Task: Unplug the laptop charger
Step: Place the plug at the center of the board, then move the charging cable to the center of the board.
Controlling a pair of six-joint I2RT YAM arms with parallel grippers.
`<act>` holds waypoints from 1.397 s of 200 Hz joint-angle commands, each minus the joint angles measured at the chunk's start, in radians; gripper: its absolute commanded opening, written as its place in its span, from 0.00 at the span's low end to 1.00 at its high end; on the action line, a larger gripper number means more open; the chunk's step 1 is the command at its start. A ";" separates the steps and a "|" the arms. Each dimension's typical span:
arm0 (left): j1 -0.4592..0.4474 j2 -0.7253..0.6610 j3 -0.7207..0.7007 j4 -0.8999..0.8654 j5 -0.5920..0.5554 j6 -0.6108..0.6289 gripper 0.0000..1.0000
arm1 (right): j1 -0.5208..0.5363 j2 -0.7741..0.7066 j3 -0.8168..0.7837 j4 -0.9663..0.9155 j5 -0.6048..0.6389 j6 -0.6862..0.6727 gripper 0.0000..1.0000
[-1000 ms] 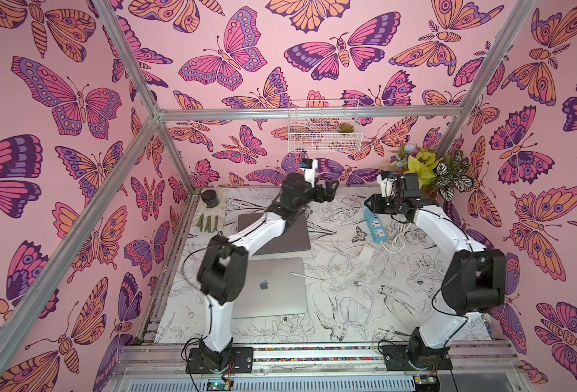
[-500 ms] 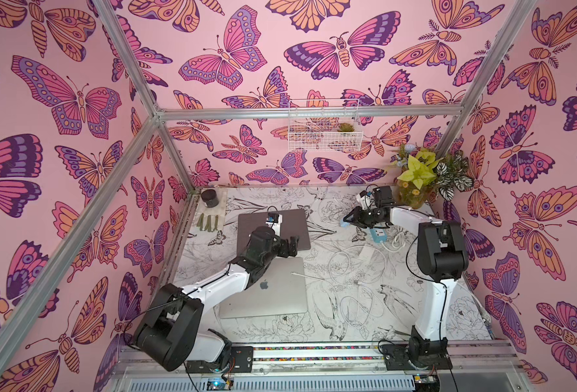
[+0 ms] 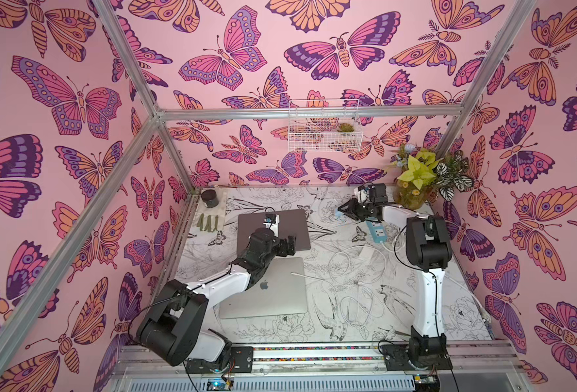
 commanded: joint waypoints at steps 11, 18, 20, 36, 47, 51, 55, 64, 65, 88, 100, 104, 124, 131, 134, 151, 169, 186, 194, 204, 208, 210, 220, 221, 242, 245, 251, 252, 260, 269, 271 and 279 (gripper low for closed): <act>0.007 -0.005 0.024 -0.012 -0.047 -0.021 1.00 | 0.015 0.016 0.036 -0.044 0.028 0.013 0.47; 0.007 -0.010 0.043 -0.063 -0.050 -0.025 1.00 | 0.019 0.003 0.035 -0.058 0.032 -0.007 0.51; 0.007 -0.013 0.051 -0.084 -0.050 -0.026 1.00 | 0.021 -0.001 0.036 -0.064 0.036 -0.015 0.51; 0.002 -0.008 0.168 -0.370 -0.088 -0.061 1.00 | 0.030 -0.052 0.039 -0.148 0.114 -0.099 0.56; -0.002 -0.007 0.232 -0.528 -0.066 -0.076 0.95 | 0.035 -0.085 0.048 -0.213 0.165 -0.152 0.68; -0.005 -0.010 0.242 -0.565 -0.048 -0.082 0.94 | 0.035 -0.094 0.053 -0.233 0.177 -0.173 0.74; -0.009 -0.016 0.246 -0.595 -0.034 -0.091 0.93 | 0.037 -0.103 0.058 -0.255 0.187 -0.194 0.77; -0.022 -0.035 0.240 -0.639 -0.005 -0.112 0.90 | 0.038 -0.119 0.078 -0.315 0.211 -0.240 0.78; -0.024 -0.037 0.239 -0.642 -0.001 -0.113 0.90 | 0.038 -0.121 0.080 -0.321 0.214 -0.244 0.78; -0.095 -0.073 0.200 -0.688 0.054 -0.115 0.88 | 0.041 -0.185 0.071 -0.411 0.271 -0.317 0.88; -0.145 -0.073 0.186 -0.694 0.101 -0.087 0.86 | 0.042 -0.245 0.030 -0.431 0.293 -0.344 0.85; -0.161 -0.069 0.182 -0.693 0.118 -0.076 0.82 | 0.043 -0.273 0.010 -0.432 0.298 -0.351 0.83; -0.218 0.009 0.176 -0.706 0.183 -0.052 0.61 | 0.044 -0.465 -0.174 -0.357 0.373 -0.333 0.62; -0.220 0.050 0.188 -0.723 0.210 -0.055 0.46 | 0.045 -0.540 -0.261 -0.311 0.401 -0.314 0.51; -0.222 0.067 0.195 -0.731 0.222 -0.054 0.41 | 0.046 -0.570 -0.298 -0.292 0.413 -0.307 0.44; -0.237 0.157 0.221 -0.739 0.254 -0.047 0.37 | 0.050 -0.732 -0.488 -0.224 0.490 -0.265 0.25; -0.266 0.238 0.264 -0.739 0.273 -0.011 0.31 | 0.049 -0.897 -0.664 -0.179 0.554 -0.239 0.19; -0.279 0.307 0.319 -0.757 0.301 0.014 0.27 | 0.049 -1.014 -0.791 -0.159 0.616 -0.238 0.09; -0.280 0.335 0.335 -0.752 0.304 0.019 0.27 | 0.050 -1.053 -0.840 -0.136 0.642 -0.237 0.09; -0.282 0.376 0.361 -0.744 0.297 0.035 0.29 | 0.049 -1.087 -0.893 -0.102 0.662 -0.233 0.09; -0.282 0.395 0.375 -0.743 0.292 0.042 0.28 | 0.048 -1.095 -0.905 -0.096 0.665 -0.231 0.09; -0.282 0.405 0.380 -0.743 0.292 0.045 0.28 | 0.048 -1.098 -0.910 -0.093 0.663 -0.231 0.09; -0.282 0.451 0.418 -0.745 0.283 0.055 0.27 | 0.048 -1.110 -0.928 -0.069 0.645 -0.225 0.09; -0.282 0.455 0.421 -0.745 0.283 0.056 0.27 | 0.048 -1.112 -0.929 -0.066 0.642 -0.223 0.08; -0.282 0.527 0.480 -0.753 0.288 0.052 0.28 | 0.051 -1.141 -0.967 0.024 0.604 -0.184 0.08; -0.282 0.535 0.484 -0.752 0.287 0.046 0.28 | 0.051 -1.144 -0.969 0.029 0.605 -0.180 0.08; -0.282 0.547 0.492 -0.748 0.283 0.046 0.28 | 0.052 -1.144 -0.968 0.034 0.606 -0.177 0.08; -0.282 0.549 0.493 -0.746 0.284 0.046 0.28 | 0.052 -1.143 -0.967 0.034 0.606 -0.178 0.08; -0.282 0.562 0.508 -0.738 0.276 0.053 0.28 | 0.057 -1.136 -0.966 0.039 0.606 -0.180 0.08; -0.282 0.574 0.526 -0.717 0.265 0.063 0.27 | 0.064 -1.129 -0.968 0.044 0.614 -0.184 0.08; -0.282 0.577 0.531 -0.709 0.266 0.066 0.27 | 0.067 -1.127 -0.969 0.045 0.619 -0.184 0.08; -0.282 0.590 0.553 -0.684 0.269 0.078 0.28 | 0.074 -1.115 -0.973 0.050 0.634 -0.187 0.08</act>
